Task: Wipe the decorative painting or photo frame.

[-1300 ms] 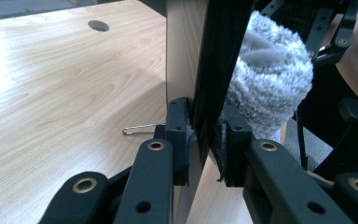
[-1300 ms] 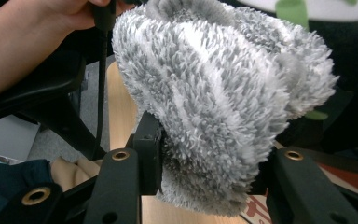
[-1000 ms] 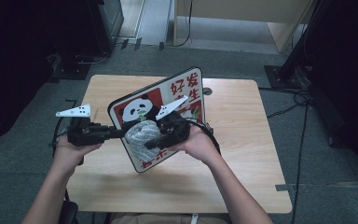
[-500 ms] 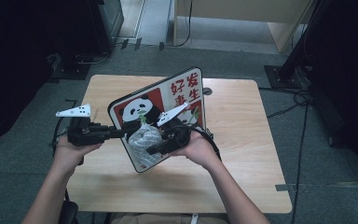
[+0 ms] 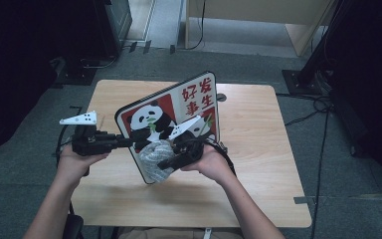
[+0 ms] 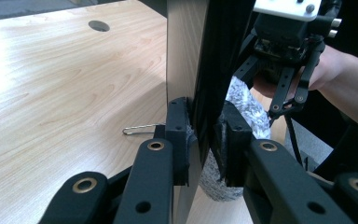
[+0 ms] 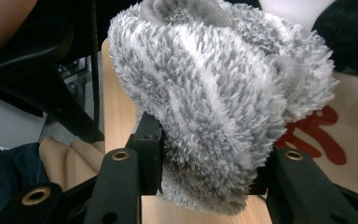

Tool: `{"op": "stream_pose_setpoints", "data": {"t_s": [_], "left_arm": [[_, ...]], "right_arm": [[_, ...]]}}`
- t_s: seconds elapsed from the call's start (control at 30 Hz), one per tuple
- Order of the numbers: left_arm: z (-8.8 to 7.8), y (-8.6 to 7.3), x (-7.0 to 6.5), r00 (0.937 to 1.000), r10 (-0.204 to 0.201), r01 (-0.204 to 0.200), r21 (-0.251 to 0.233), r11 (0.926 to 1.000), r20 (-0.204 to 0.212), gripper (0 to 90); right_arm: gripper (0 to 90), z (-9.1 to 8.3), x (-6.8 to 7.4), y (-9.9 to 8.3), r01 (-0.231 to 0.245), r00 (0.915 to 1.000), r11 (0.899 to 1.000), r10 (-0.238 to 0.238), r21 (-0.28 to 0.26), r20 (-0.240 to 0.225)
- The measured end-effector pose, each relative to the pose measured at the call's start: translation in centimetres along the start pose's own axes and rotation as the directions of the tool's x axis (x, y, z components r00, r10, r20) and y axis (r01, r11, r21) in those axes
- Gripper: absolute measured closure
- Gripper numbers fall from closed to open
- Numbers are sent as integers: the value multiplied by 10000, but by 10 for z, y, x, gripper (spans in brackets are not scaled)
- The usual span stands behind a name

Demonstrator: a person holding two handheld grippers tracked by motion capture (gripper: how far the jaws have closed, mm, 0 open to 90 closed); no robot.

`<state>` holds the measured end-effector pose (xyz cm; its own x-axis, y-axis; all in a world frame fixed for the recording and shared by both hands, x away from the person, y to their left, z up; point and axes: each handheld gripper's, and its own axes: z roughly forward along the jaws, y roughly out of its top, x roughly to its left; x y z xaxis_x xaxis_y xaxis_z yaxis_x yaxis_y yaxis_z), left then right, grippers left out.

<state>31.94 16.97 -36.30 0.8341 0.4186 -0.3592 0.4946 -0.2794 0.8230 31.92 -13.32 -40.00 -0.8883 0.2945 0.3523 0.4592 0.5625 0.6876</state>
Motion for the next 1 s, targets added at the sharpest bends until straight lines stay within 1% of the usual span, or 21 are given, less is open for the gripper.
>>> {"op": "stream_pose_setpoints", "data": {"t_s": [0.3,0.63,0.67,0.9,1.0], "left_arm": [[0,0,0,10000,16,-16,-1,10000,9,772],[0,0,0,10000,3,-3,2,10000,13,771],[0,0,0,10000,4,-4,3,10000,13,771],[0,0,0,10000,6,-6,2,10000,26,770],[0,0,0,10000,-10,10,5,10000,22,770]], "right_arm": [[597,7,-3,-11,-79,9999,10000,79,24,-73],[597,16,-6,-25,-81,10000,9997,82,215,-56],[597,16,-6,-26,-152,9999,9995,154,271,-59],[596,23,-8,-37,-92,10000,9987,92,509,-9],[596,26,-9,-40,-173,9998,9984,175,535,-30]]}}
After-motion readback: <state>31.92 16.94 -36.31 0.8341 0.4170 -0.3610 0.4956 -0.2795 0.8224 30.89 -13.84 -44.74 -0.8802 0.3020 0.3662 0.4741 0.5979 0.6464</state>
